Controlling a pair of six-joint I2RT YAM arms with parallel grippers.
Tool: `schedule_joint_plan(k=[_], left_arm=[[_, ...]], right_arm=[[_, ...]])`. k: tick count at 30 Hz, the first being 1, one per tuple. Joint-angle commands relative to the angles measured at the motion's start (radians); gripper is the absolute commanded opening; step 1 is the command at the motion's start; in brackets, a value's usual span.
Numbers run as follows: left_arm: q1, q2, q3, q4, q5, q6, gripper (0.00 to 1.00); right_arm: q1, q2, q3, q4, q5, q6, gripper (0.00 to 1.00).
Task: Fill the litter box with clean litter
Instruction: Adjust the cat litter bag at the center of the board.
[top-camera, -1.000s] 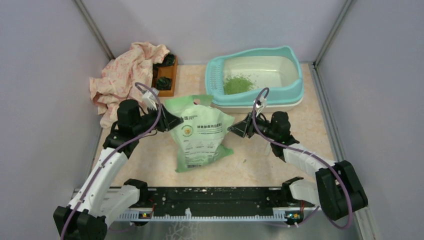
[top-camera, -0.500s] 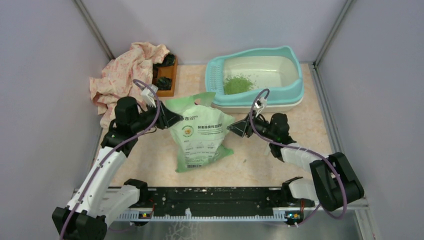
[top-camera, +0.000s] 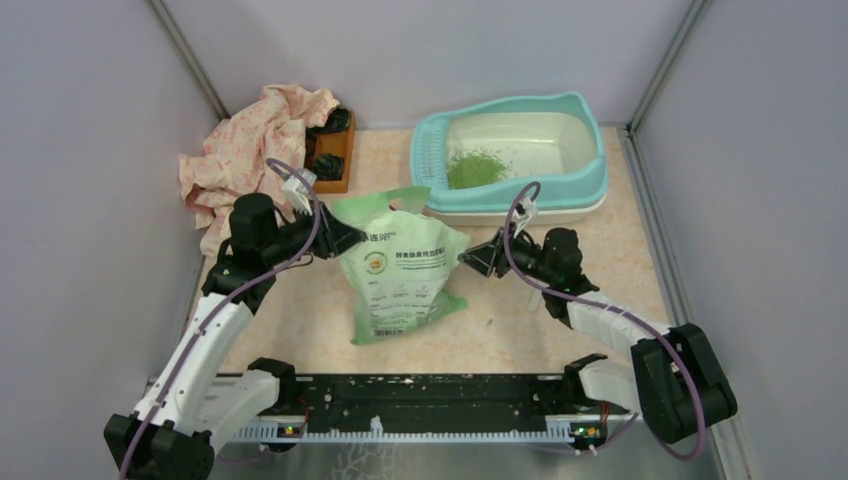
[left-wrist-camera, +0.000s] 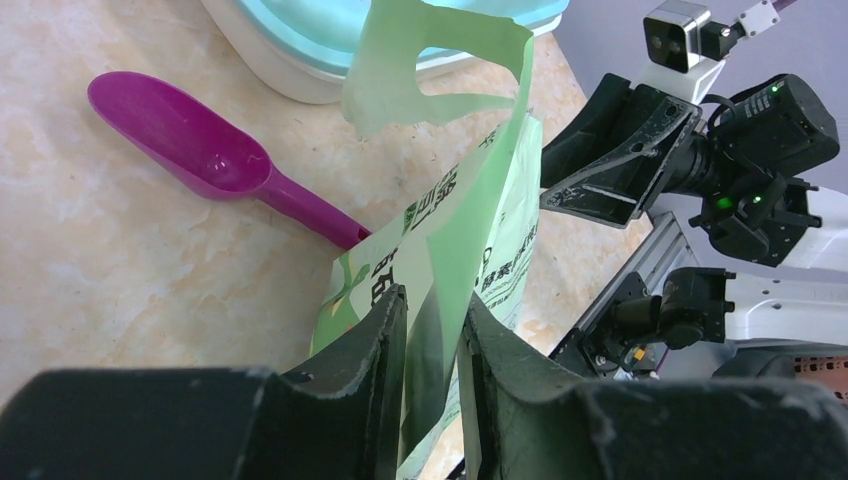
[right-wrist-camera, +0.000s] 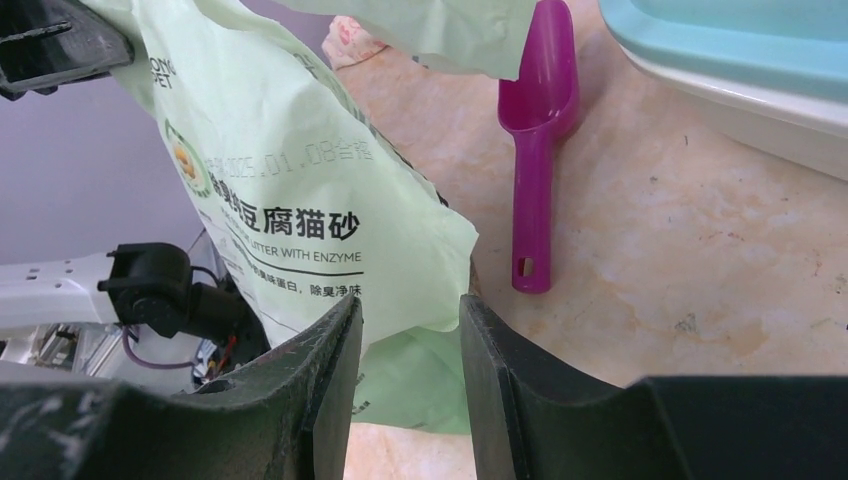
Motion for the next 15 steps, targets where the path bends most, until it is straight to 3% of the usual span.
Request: schedule_joint_plan(k=[1, 10, 15], left_arm=[[-0.006, -0.003, 0.032, 0.003, 0.025, 0.004, 0.31], [-0.006, -0.003, 0.038, 0.003, 0.032, 0.003, 0.31], [-0.007, -0.003, 0.043, 0.005, 0.039, 0.003, 0.31]], right_arm=[[-0.005, -0.004, -0.005, 0.022, 0.024, -0.031, 0.41], [-0.003, 0.128, 0.009, 0.199, 0.004, 0.031, 0.41], [0.007, 0.254, 0.007, 0.430, -0.037, 0.123, 0.41]])
